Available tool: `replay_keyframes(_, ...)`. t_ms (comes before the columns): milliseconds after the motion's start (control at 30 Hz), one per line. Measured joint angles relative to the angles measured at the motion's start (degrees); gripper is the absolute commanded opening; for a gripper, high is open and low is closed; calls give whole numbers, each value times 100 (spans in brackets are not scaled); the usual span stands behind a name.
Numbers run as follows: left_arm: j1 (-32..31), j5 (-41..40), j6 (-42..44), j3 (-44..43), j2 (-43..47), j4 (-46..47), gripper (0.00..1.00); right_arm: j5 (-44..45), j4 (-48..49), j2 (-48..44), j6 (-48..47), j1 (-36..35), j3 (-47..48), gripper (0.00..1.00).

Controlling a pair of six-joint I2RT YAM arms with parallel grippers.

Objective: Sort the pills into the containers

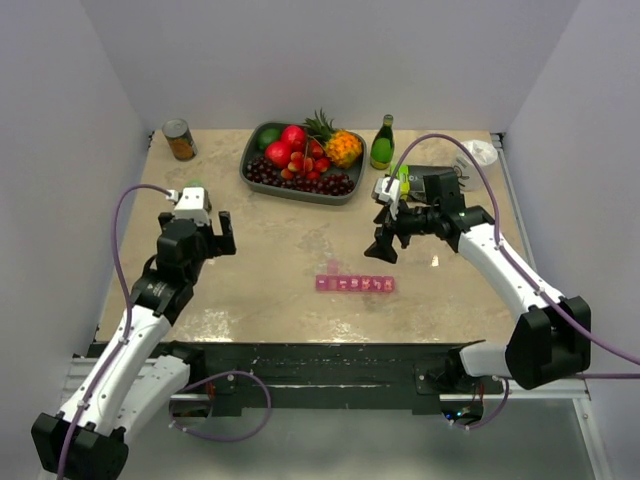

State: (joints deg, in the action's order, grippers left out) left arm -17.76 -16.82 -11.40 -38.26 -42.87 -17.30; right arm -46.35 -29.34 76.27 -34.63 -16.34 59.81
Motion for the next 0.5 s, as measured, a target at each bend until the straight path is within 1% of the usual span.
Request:
replay_keyframes(167,826,450,-7,-59,-223,0,99,-50,160,-26,20,0,-57,98)
replay_keyframes(333,2041,1403,-31,-479,-745,-17,99,-109,190,-50,17,0,-87,98)
replay_keyframes(400,2295,1578,-66,-680,-1016,-33,99,-116,199,-59,17,0,-92,98)
replay_keyframes(500,2376,1674,-151,-1078,-1589,-74,99,-116,201,-59,15,0,-96,98)
